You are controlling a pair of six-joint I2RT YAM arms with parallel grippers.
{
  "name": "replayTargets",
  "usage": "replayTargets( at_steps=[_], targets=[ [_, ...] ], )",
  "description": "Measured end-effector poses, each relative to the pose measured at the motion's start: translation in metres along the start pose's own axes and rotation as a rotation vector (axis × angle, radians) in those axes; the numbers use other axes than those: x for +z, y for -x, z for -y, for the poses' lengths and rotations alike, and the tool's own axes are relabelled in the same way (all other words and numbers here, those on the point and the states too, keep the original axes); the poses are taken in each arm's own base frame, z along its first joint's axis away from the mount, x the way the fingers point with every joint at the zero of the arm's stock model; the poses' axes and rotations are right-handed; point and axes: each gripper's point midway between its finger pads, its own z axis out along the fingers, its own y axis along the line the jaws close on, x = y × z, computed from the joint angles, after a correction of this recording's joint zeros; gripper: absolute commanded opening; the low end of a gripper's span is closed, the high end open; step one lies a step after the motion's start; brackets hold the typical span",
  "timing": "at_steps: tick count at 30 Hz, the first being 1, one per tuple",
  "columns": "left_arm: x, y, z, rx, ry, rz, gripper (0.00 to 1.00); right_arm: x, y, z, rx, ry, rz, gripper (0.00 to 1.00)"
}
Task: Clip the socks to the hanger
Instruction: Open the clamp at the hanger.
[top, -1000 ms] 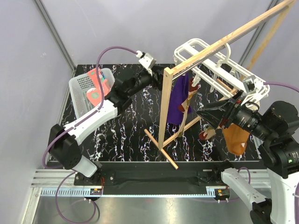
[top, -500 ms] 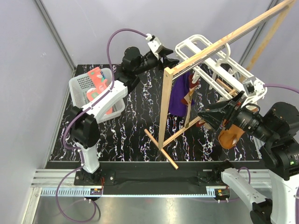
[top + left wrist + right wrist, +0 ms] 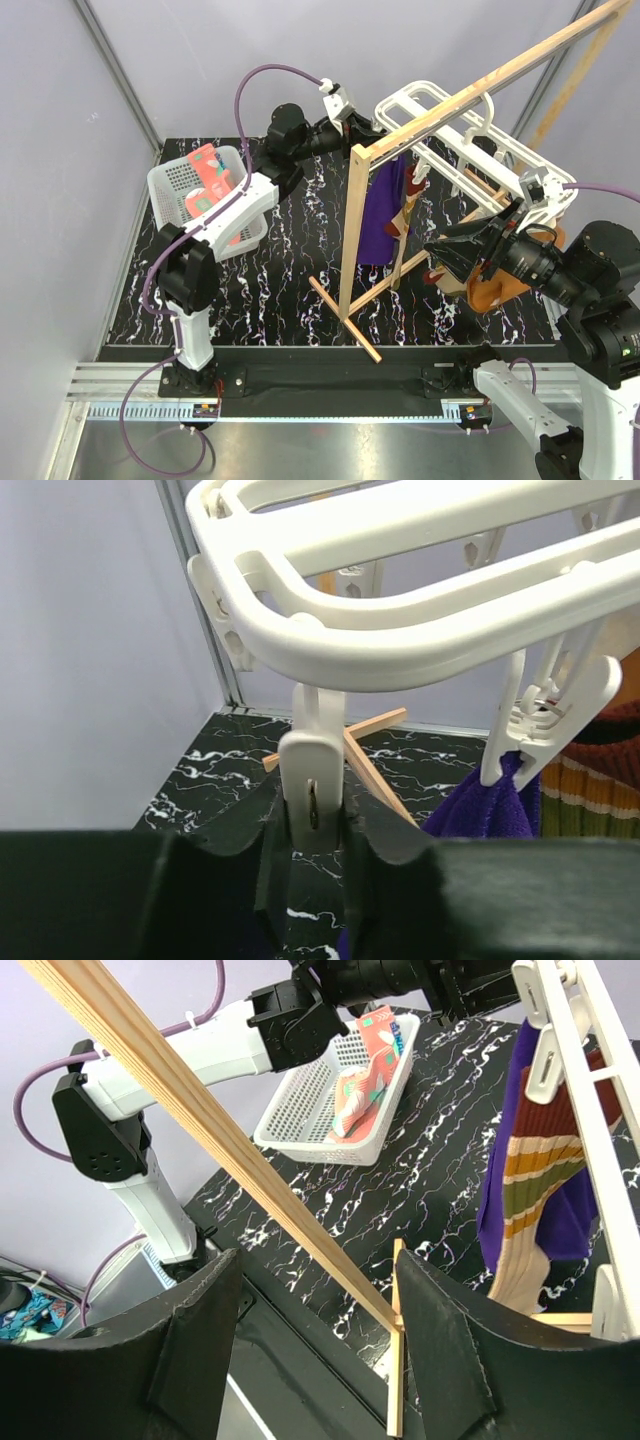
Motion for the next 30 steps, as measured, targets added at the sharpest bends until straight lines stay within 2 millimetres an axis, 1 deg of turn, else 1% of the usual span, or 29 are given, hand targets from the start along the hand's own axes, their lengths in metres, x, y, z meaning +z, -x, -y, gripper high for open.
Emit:
replayTargets(
  at_steps=[1,2,5,8,13,16,19,21,23,26,30],
  targets=[
    [0.000,0.000,0.001,-0.002,-0.005,0.001,0.16,0.000,0.000,0.000,0.001,0.000,0.000,0.68],
    [0.000,-0.001,0.002,-0.004,-0.008,0.001,0.09,0.000,0.000,0.000,0.003,0.000,0.000,0.68],
    [0.000,0.000,0.004,-0.009,-0.020,0.001,0.00,0.000,0.000,-0.001,0.011,0.002,0.000,0.67],
    [-0.004,0.000,0.008,-0.016,-0.022,-0.004,0.00,0.000,0.000,-0.003,0.022,0.011,-0.003,0.67],
    [-0.022,0.002,0.026,-0.054,-0.007,-0.030,0.00,0.004,0.001,-0.010,0.058,0.054,-0.011,0.67],
    [-0.035,0.011,0.042,-0.073,0.019,-0.048,0.00,0.008,0.006,-0.016,0.091,0.092,-0.009,0.70],
    [-0.044,0.026,0.069,-0.075,0.029,-0.052,0.00,0.015,0.014,-0.022,0.125,0.138,-0.002,0.71],
    [-0.046,0.035,0.091,-0.083,0.020,-0.055,0.00,0.022,0.018,-0.024,0.150,0.164,0.000,0.71],
    [-0.044,0.043,0.107,-0.090,0.011,-0.057,0.00,0.033,0.021,-0.020,0.187,0.169,-0.002,0.70],
    [-0.042,0.043,0.126,-0.109,0.006,-0.080,0.00,0.050,0.020,-0.009,0.246,0.159,-0.016,0.68],
    [-0.039,0.027,0.139,-0.140,0.014,-0.141,0.00,0.070,0.018,0.009,0.311,0.109,-0.035,0.67]
  ],
)
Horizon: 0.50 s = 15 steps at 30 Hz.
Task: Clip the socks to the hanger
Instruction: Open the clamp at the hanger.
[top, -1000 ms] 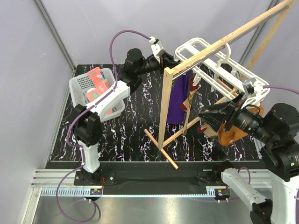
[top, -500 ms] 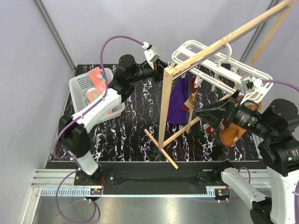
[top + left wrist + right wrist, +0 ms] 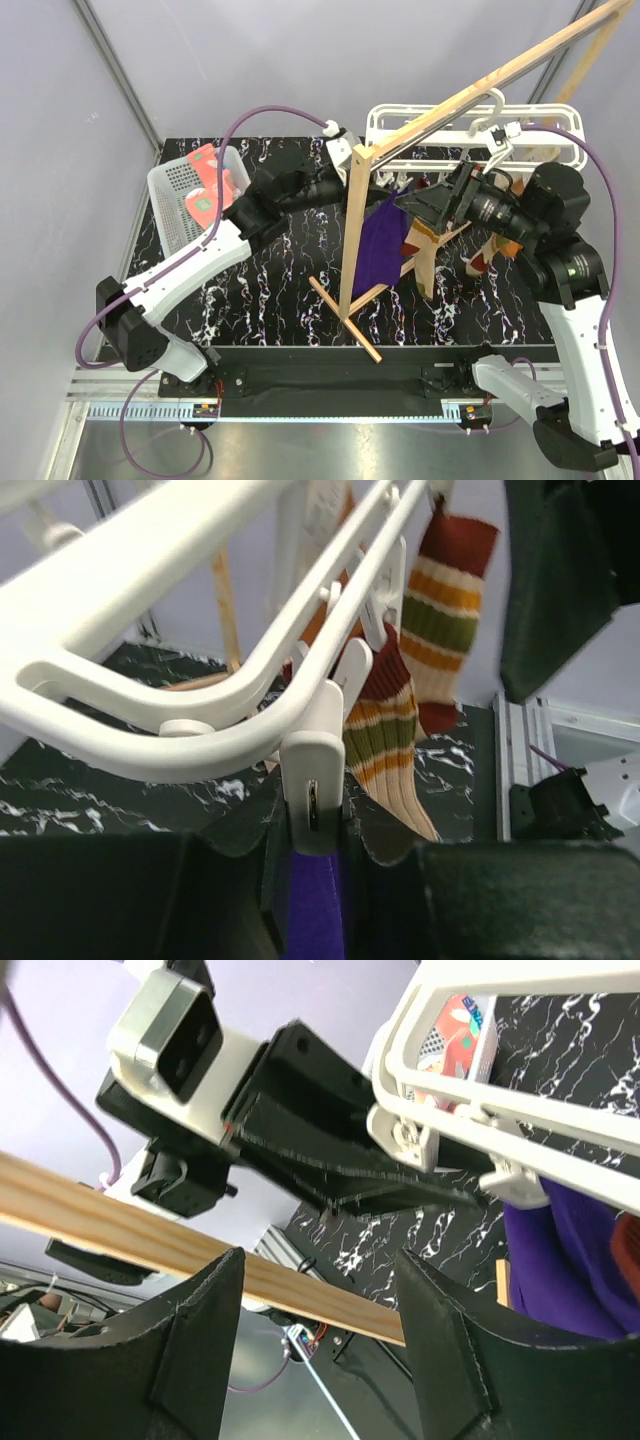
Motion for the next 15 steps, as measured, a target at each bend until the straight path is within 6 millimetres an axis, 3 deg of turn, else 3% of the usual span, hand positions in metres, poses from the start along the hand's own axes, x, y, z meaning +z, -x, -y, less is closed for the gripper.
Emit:
replayTargets(
  at_steps=[6,11,15],
  targets=[
    [0.006,-0.016,0.016,-0.030,0.003,-0.055,0.00,0.010,-0.002,0.011,0.019,-0.054,0.003,0.66],
    [0.009,-0.024,0.026,-0.042,0.005,-0.083,0.00,0.009,0.002,0.018,0.002,-0.106,0.036,0.55],
    [0.010,-0.030,0.033,-0.051,0.013,-0.108,0.00,0.009,0.004,0.025,-0.001,-0.144,0.050,0.53]
  ],
)
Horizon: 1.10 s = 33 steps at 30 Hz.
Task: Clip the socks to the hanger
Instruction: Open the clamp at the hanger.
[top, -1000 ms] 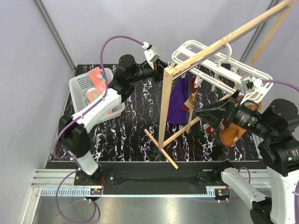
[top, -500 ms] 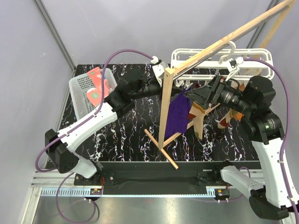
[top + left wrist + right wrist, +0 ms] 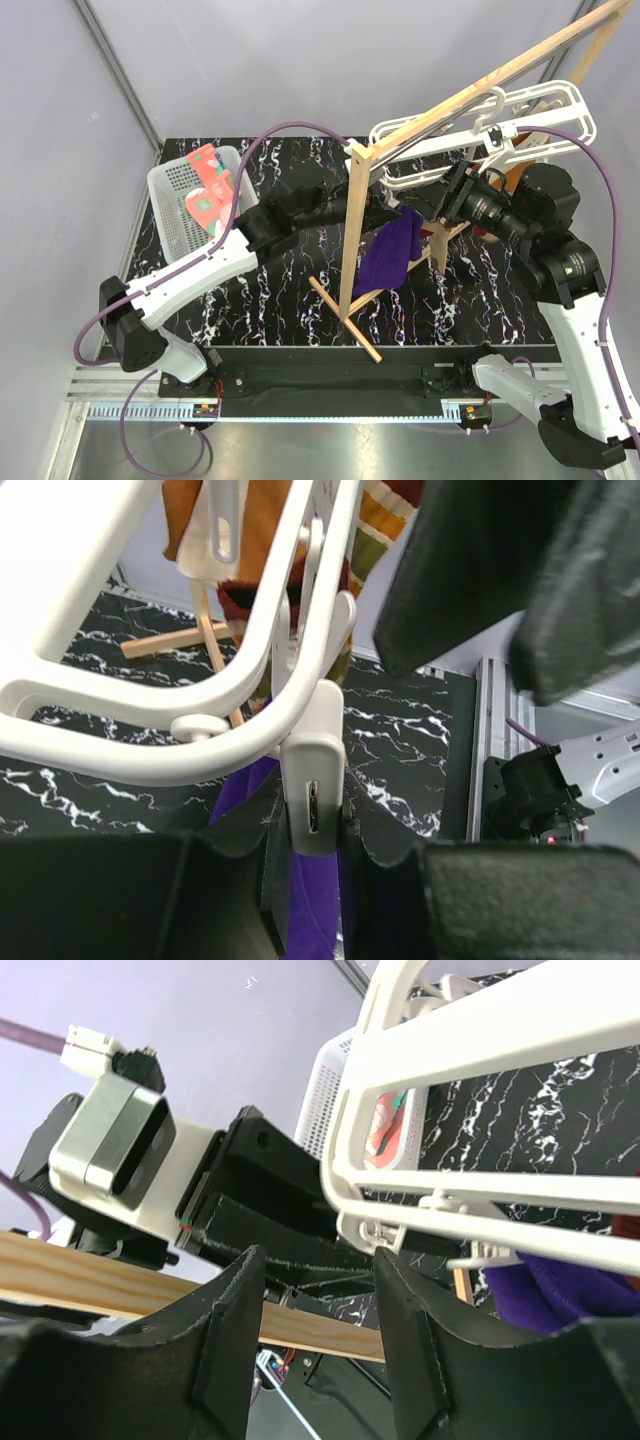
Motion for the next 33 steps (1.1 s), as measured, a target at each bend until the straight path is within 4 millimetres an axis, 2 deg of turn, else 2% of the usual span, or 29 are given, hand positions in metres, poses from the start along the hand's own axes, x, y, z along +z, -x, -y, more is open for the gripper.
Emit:
replayTargets(
  at_steps=[7,14,21,29,33],
  targets=[
    [0.001,-0.007,0.005,-0.010,0.016,-0.031,0.00,0.003,-0.002,0.006,-0.007,-0.036,0.003,0.57],
    [0.000,-0.004,0.005,-0.012,0.032,-0.039,0.00,0.009,-0.017,0.017,-0.008,-0.079,-0.041,0.62],
    [0.000,-0.008,0.009,-0.015,0.026,-0.054,0.00,0.018,-0.025,0.024,-0.014,-0.103,-0.063,0.63],
    [0.002,-0.008,0.015,-0.005,0.026,-0.055,0.00,0.024,-0.026,0.029,-0.018,-0.135,-0.057,0.56],
    [0.002,-0.009,0.015,-0.002,0.031,-0.057,0.00,0.025,-0.026,0.028,-0.014,-0.138,-0.054,0.42]
  ],
)
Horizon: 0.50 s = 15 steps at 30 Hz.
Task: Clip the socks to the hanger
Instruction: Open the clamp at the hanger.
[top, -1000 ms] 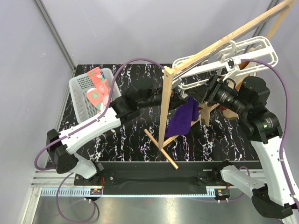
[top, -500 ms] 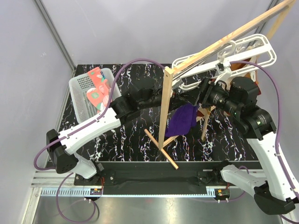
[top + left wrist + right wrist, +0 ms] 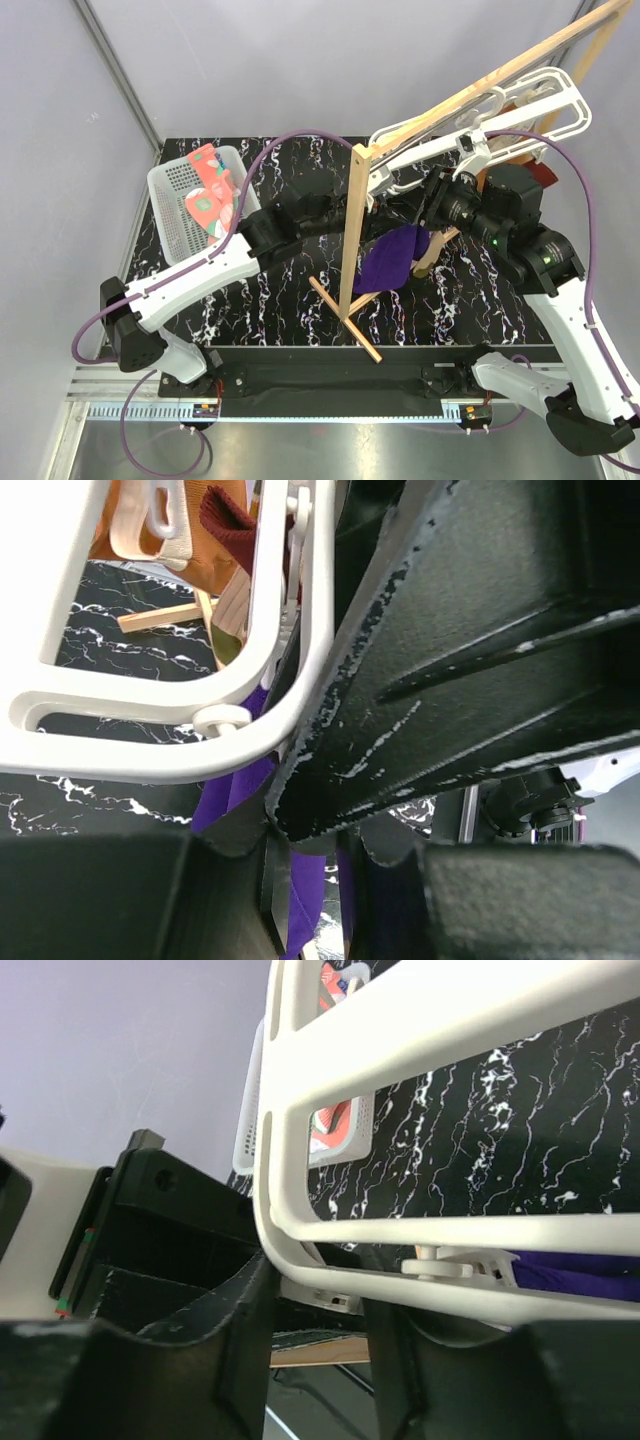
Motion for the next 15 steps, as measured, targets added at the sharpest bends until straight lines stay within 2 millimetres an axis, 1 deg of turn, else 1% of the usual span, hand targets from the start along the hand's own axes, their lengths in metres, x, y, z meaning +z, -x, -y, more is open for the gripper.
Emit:
replayTargets(
  at_steps=[1,2,3,4,6,9,11,14,15],
  targets=[
    [0.000,0.000,0.000,0.000,0.002,-0.001,0.00,0.000,0.000,0.000,0.000,0.000,0.000,0.23],
    [0.000,0.000,0.000,0.001,0.004,0.000,0.17,0.000,0.000,0.000,-0.003,-0.003,0.003,0.12],
    [-0.002,0.000,-0.001,-0.001,0.012,-0.003,0.29,0.001,0.001,0.001,-0.001,-0.009,0.008,0.02],
    [-0.003,0.000,-0.002,-0.001,0.023,-0.003,0.39,0.001,0.002,0.003,-0.005,-0.016,0.013,0.00],
    [-0.007,0.001,-0.003,-0.001,0.033,0.000,0.57,0.002,0.004,0.003,0.000,-0.020,0.023,0.00],
    [-0.016,0.000,-0.009,-0.014,0.075,0.020,0.63,0.003,0.005,0.005,0.004,-0.025,0.031,0.00],
    [-0.028,0.001,-0.016,-0.031,0.103,0.043,0.65,0.004,0.003,0.007,0.005,-0.030,0.029,0.00],
    [-0.054,-0.004,-0.037,-0.068,0.170,0.069,0.65,0.006,0.002,0.008,0.003,-0.035,0.028,0.00],
    [-0.064,-0.006,-0.047,-0.081,0.205,0.075,0.65,0.006,0.001,0.009,0.002,-0.037,0.025,0.00]
  ],
)
